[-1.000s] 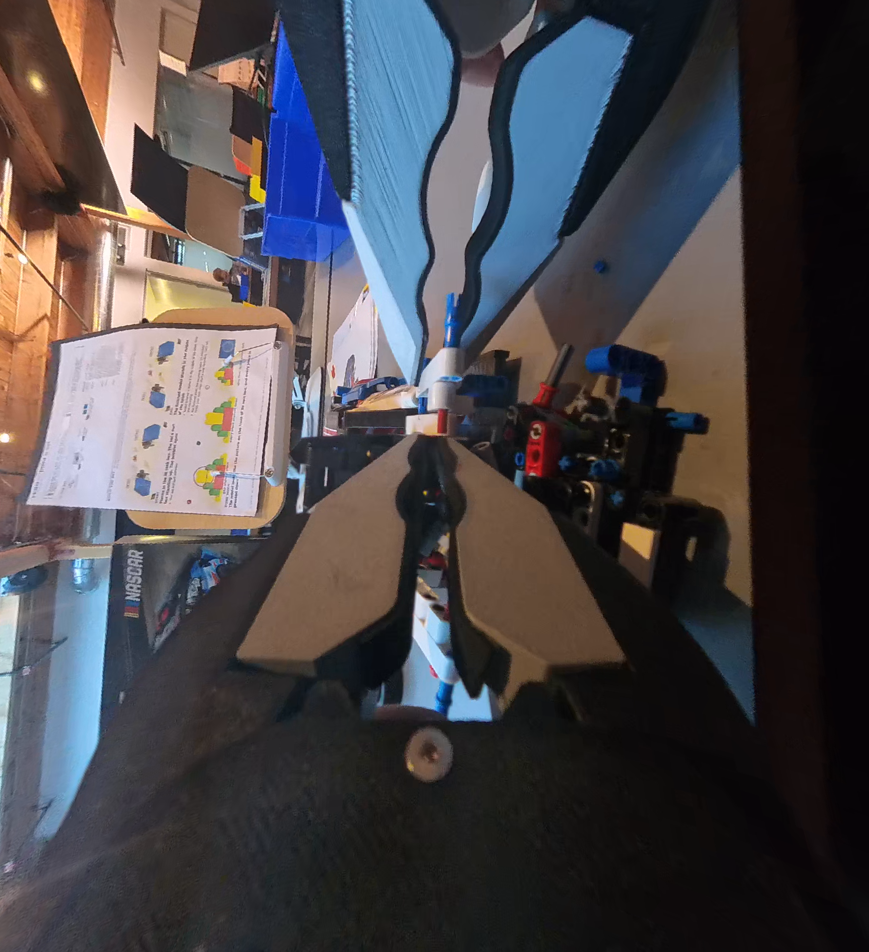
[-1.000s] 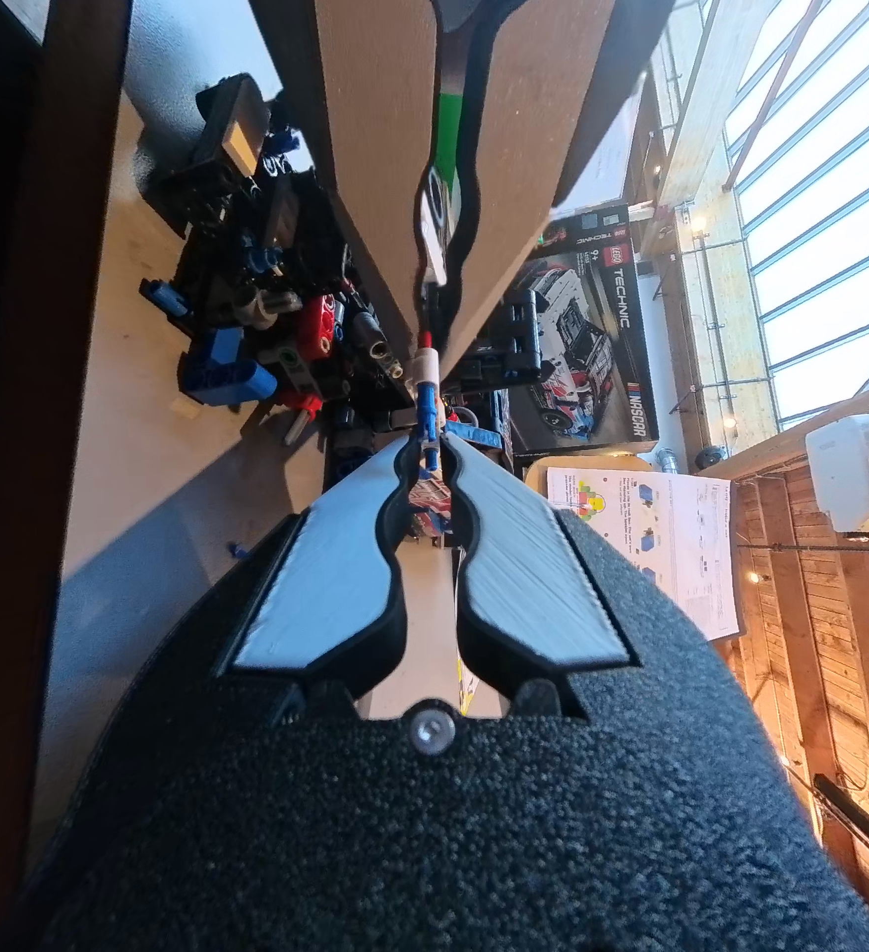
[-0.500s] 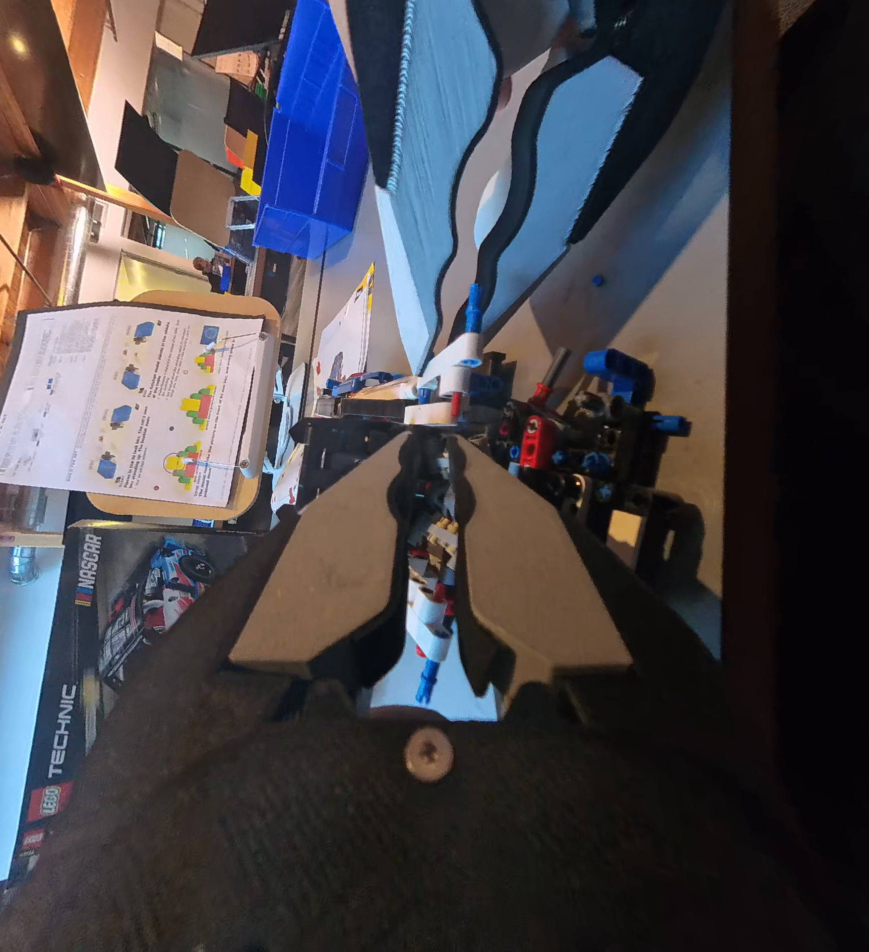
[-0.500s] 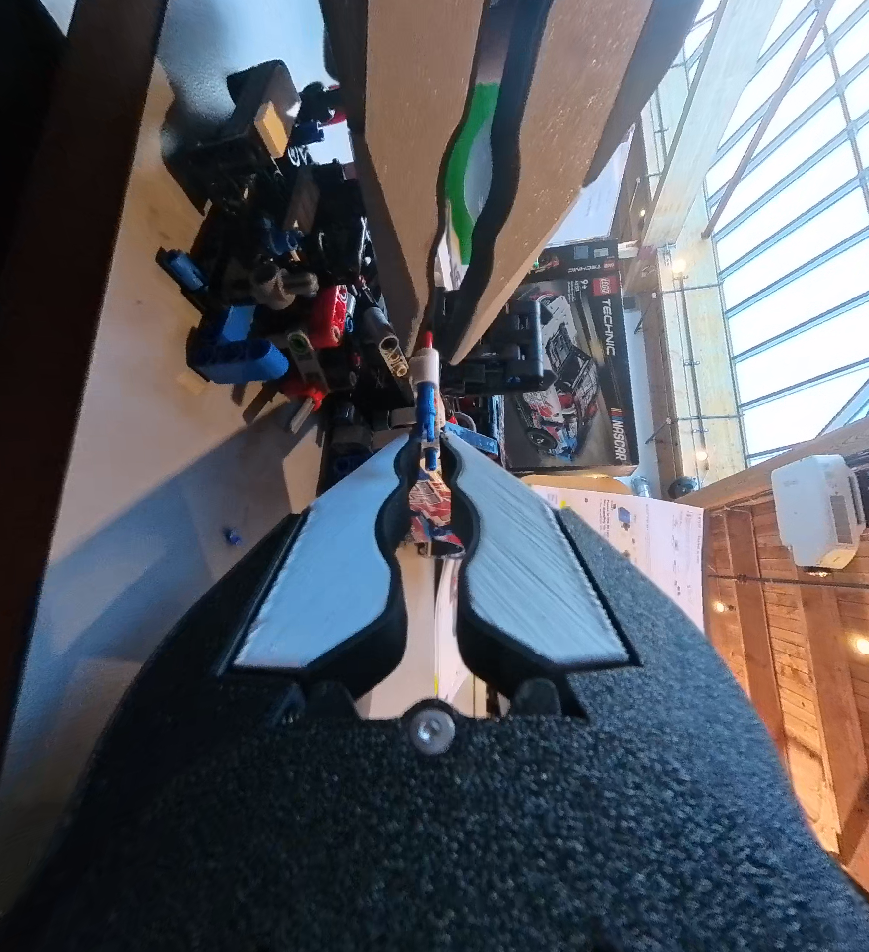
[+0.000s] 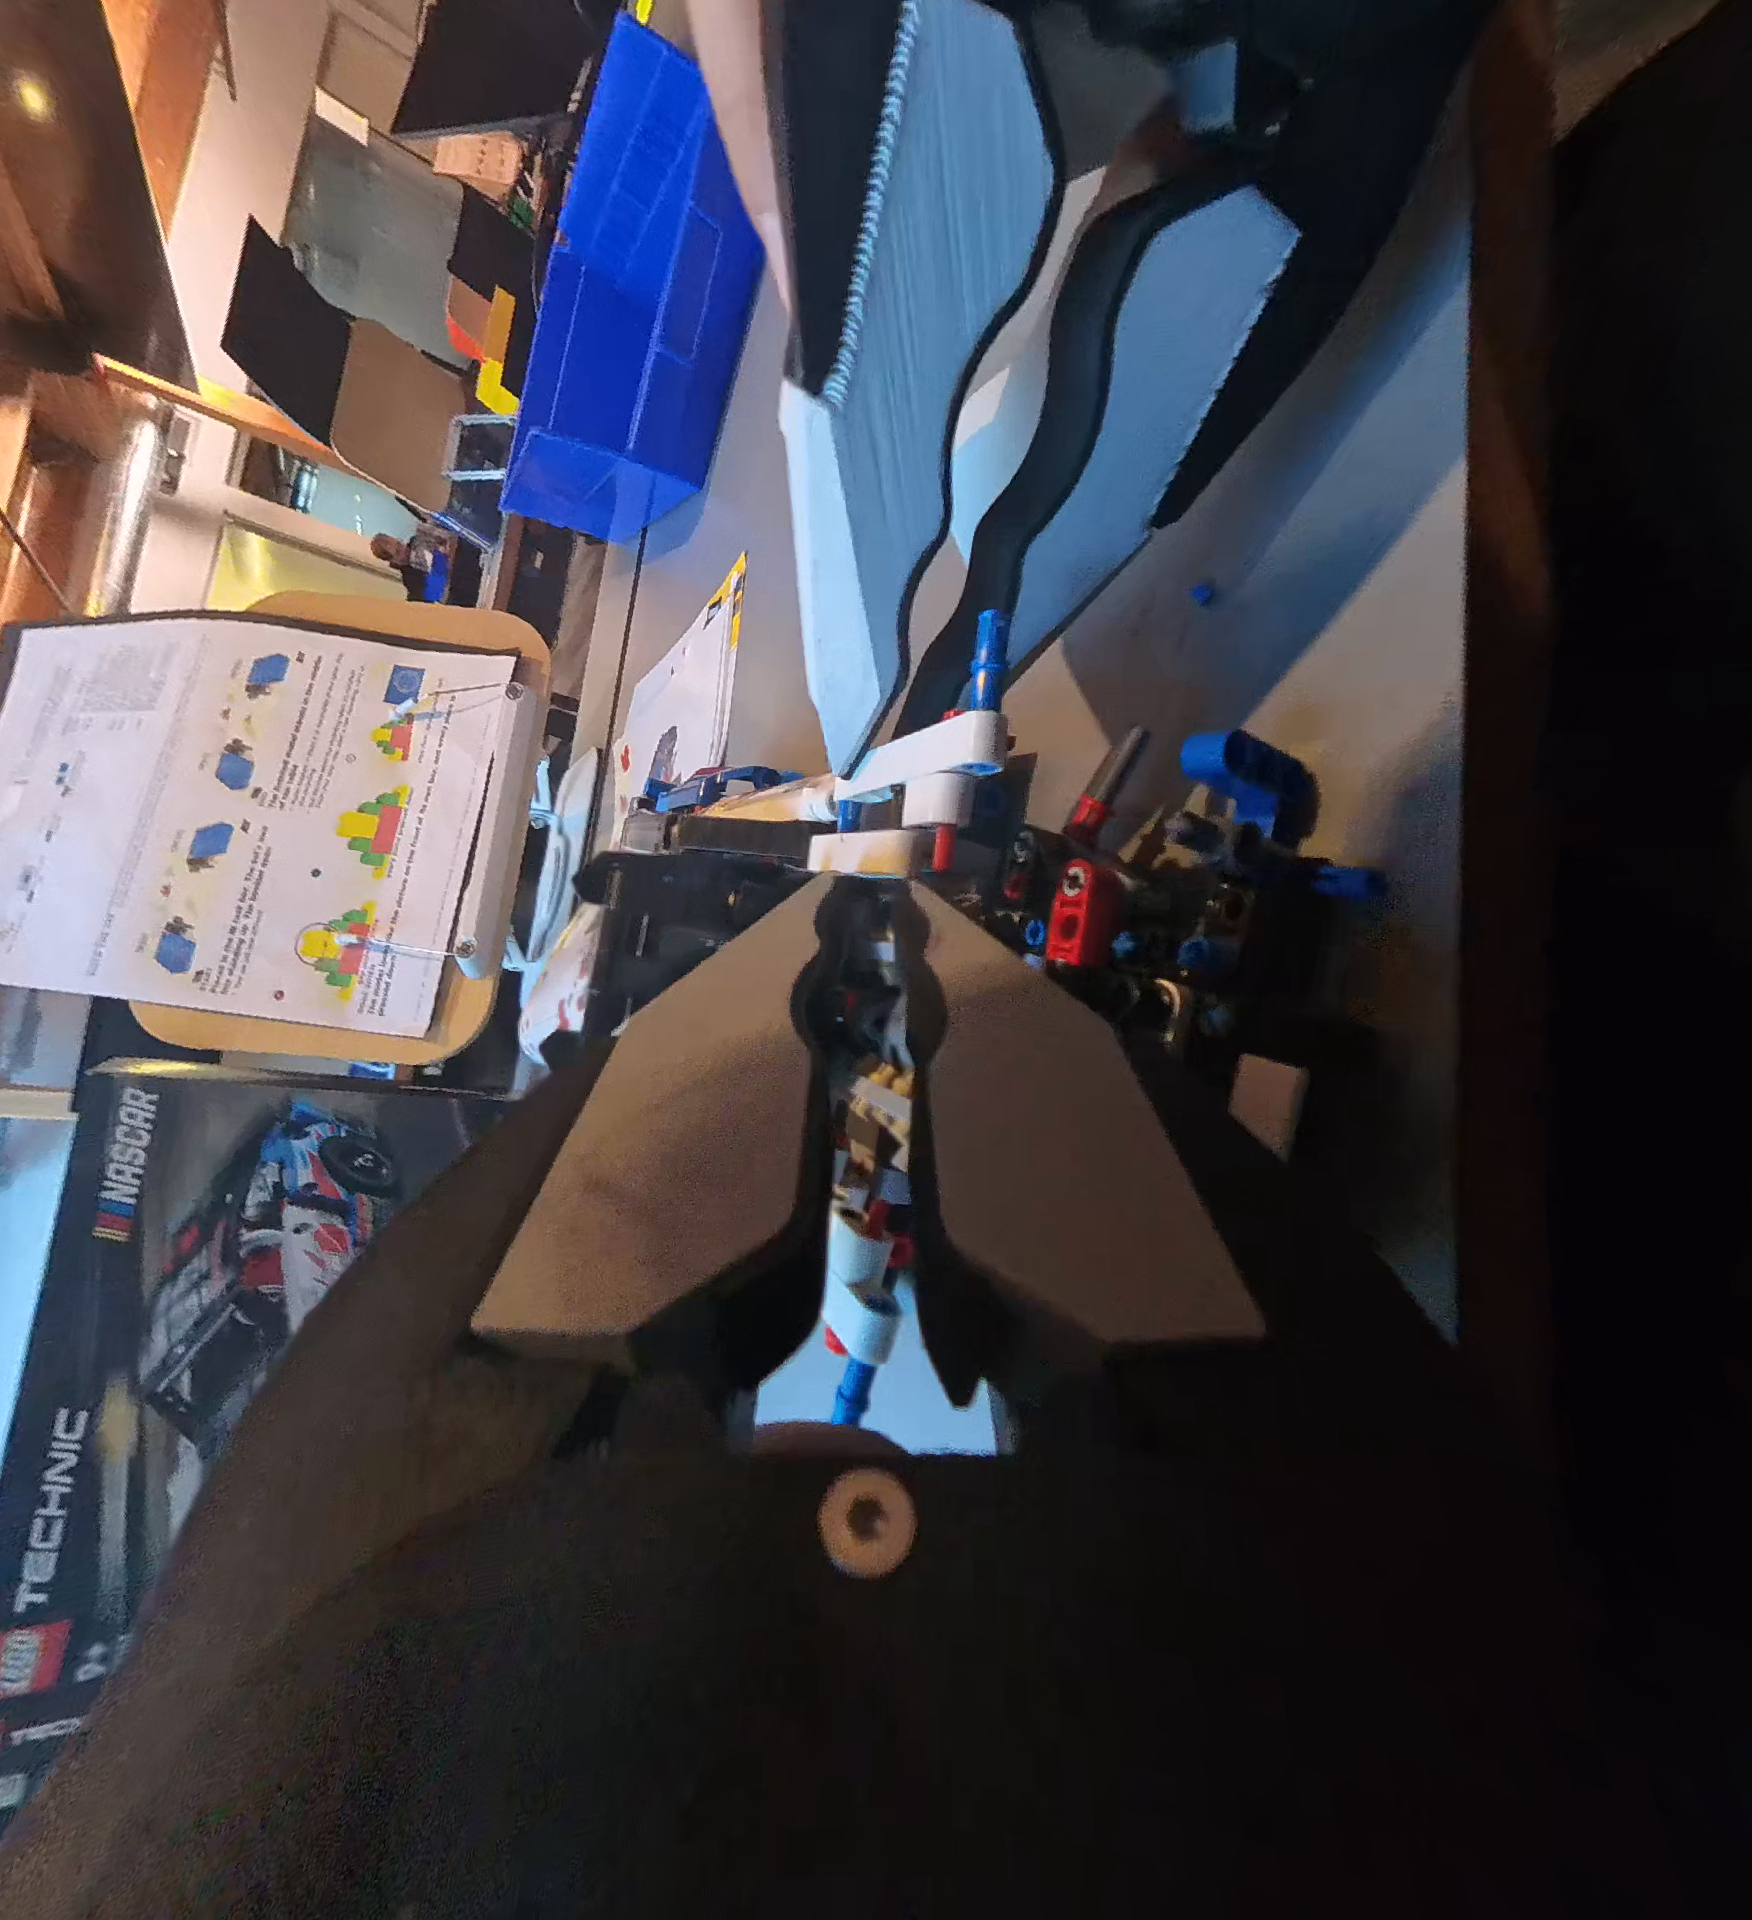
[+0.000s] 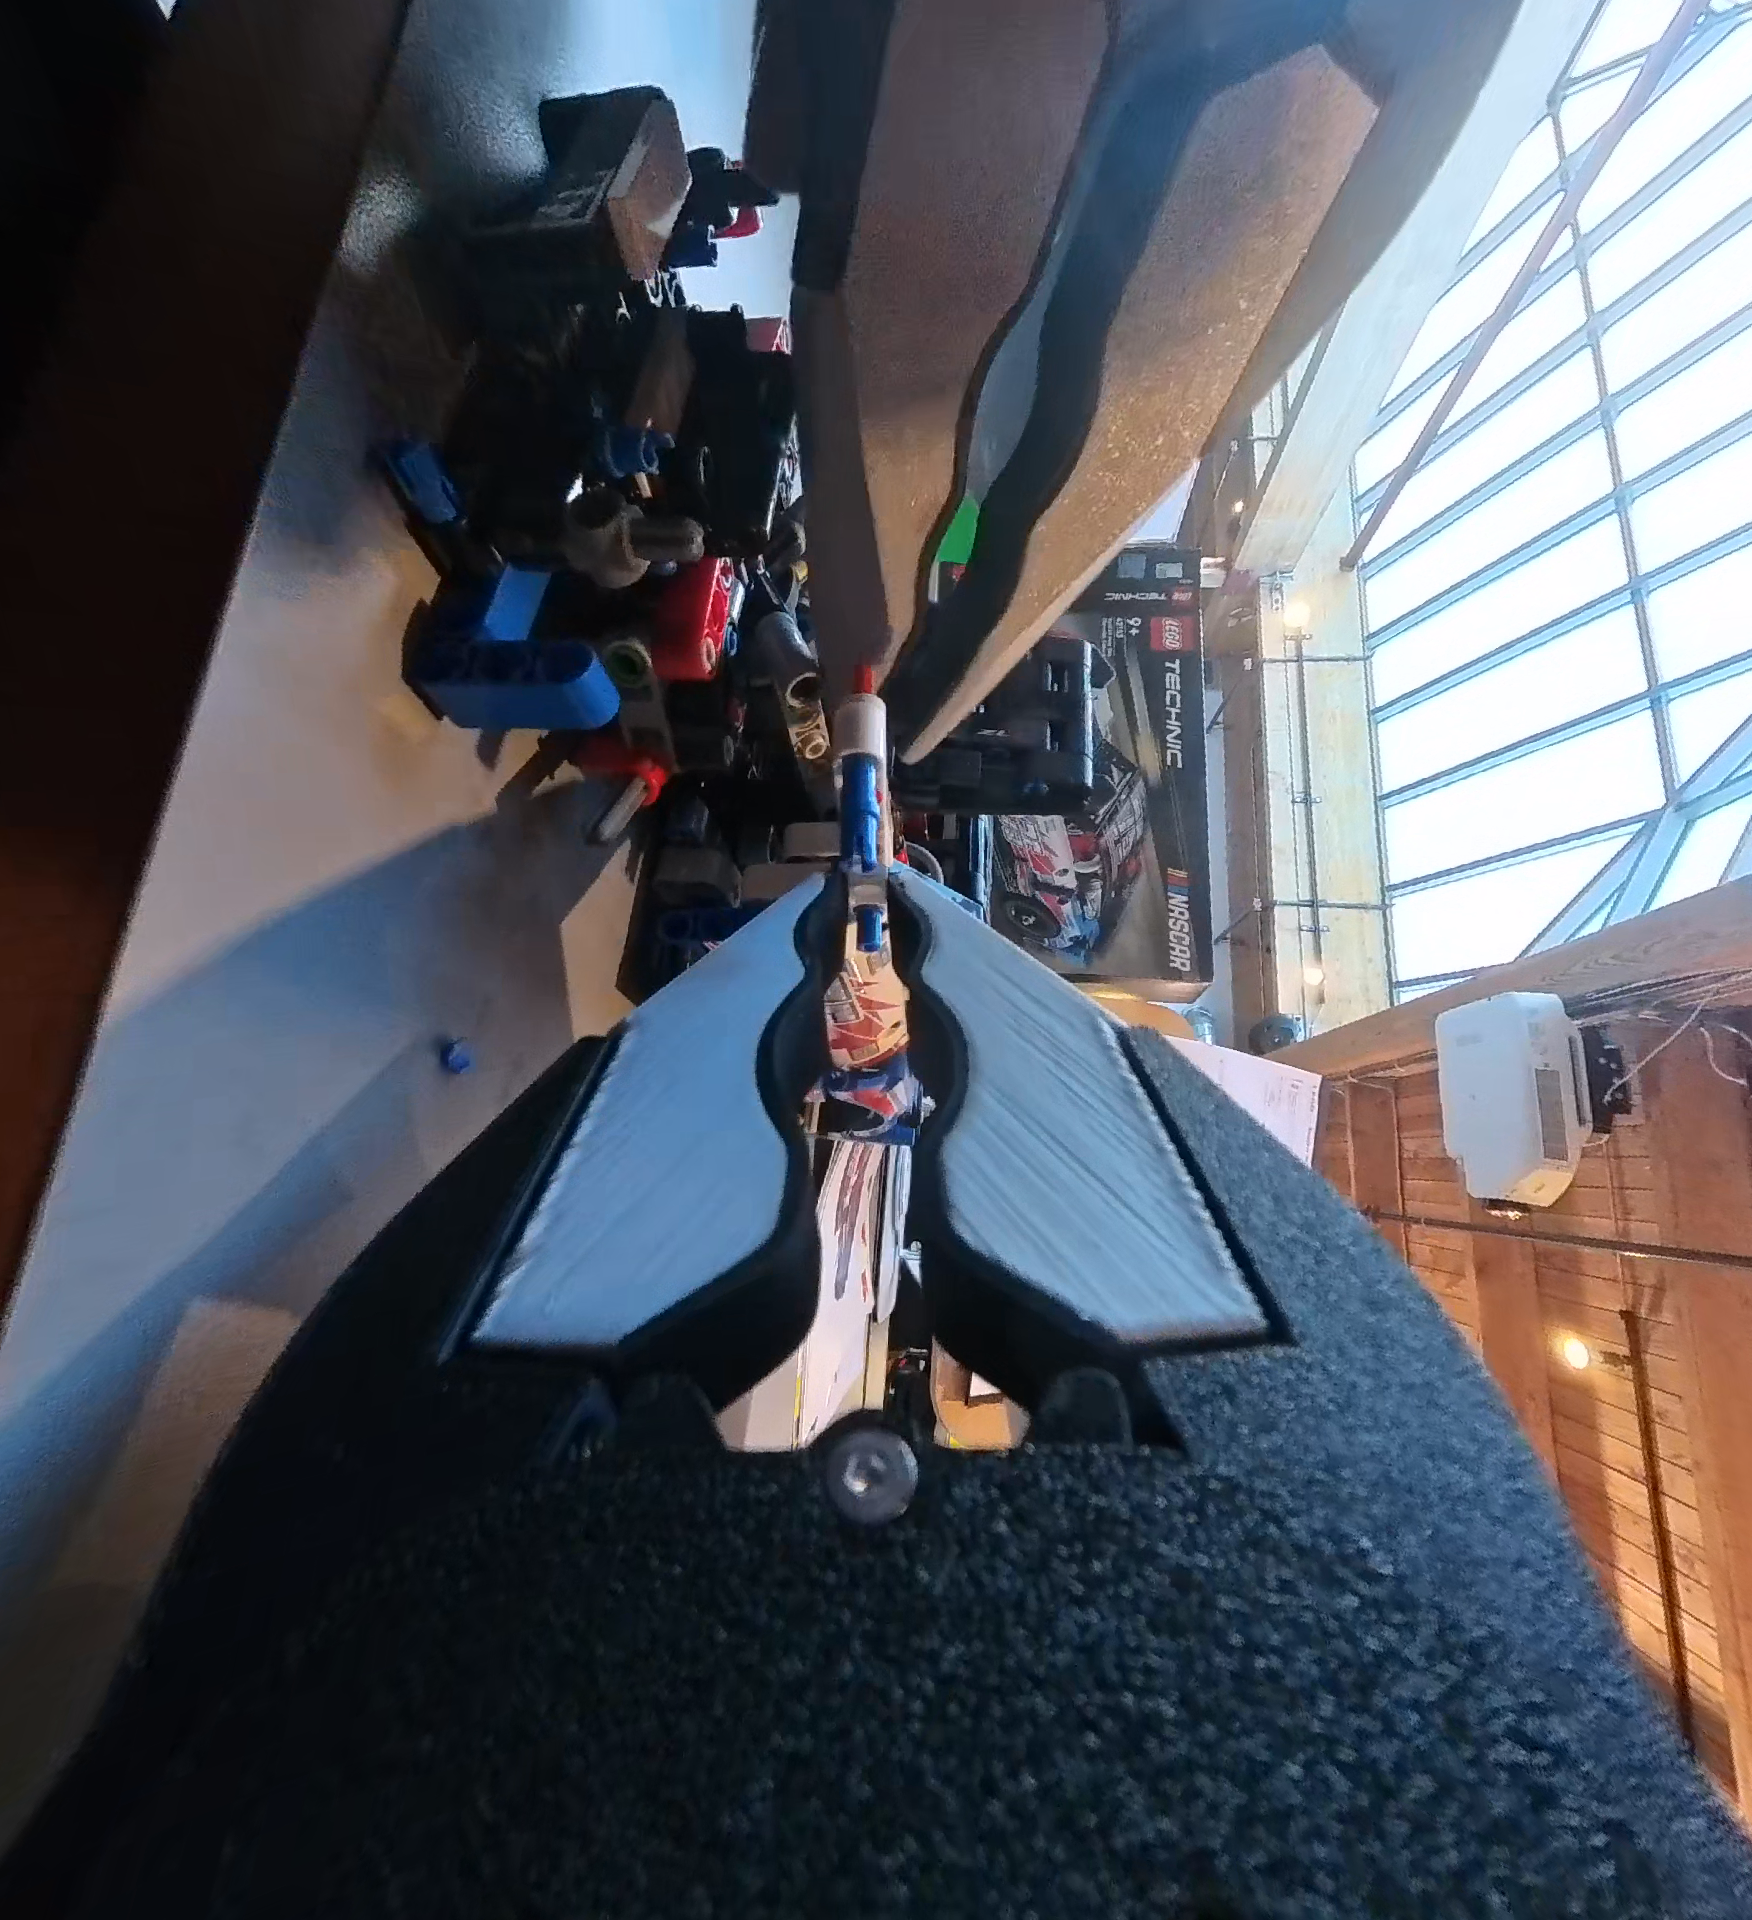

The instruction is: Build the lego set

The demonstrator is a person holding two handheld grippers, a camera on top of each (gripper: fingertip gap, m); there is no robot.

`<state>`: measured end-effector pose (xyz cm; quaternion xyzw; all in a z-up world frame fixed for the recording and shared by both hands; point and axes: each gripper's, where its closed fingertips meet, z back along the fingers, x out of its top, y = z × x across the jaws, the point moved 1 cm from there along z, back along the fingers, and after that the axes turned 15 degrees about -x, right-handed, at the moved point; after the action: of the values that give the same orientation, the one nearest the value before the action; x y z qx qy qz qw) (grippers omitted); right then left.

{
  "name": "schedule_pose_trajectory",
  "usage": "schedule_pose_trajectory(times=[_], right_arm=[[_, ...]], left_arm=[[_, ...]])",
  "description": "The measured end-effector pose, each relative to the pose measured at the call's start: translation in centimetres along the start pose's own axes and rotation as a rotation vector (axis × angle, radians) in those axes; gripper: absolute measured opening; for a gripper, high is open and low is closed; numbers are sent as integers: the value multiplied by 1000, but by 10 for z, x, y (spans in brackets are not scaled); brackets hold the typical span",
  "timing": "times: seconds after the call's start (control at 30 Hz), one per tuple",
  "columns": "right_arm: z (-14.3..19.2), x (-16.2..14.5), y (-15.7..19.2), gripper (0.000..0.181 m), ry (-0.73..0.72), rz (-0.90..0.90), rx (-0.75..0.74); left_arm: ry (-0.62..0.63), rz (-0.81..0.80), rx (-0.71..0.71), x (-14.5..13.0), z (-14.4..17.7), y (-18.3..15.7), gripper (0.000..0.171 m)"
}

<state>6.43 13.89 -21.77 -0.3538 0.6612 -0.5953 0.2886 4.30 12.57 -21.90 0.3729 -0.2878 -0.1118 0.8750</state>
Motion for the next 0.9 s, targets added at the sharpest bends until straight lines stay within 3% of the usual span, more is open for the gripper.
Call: schedule_pose_trajectory(times=[0.03,0.33,0.63,0.9], right_arm=[[0,0,0,7,0,-1,1],[1,-1,1,7,17,6,-2],[1,-1,0,7,15,-2,2],[2,-2,0,7,13,-12,5]], left_arm=[[4,-19,-1,0,0,0,2],[-30,-81,-45,9,2,-12,28],[-40,-116,-71,12,13,-13,28],[23,-146,-65,8,7,-2,25]])
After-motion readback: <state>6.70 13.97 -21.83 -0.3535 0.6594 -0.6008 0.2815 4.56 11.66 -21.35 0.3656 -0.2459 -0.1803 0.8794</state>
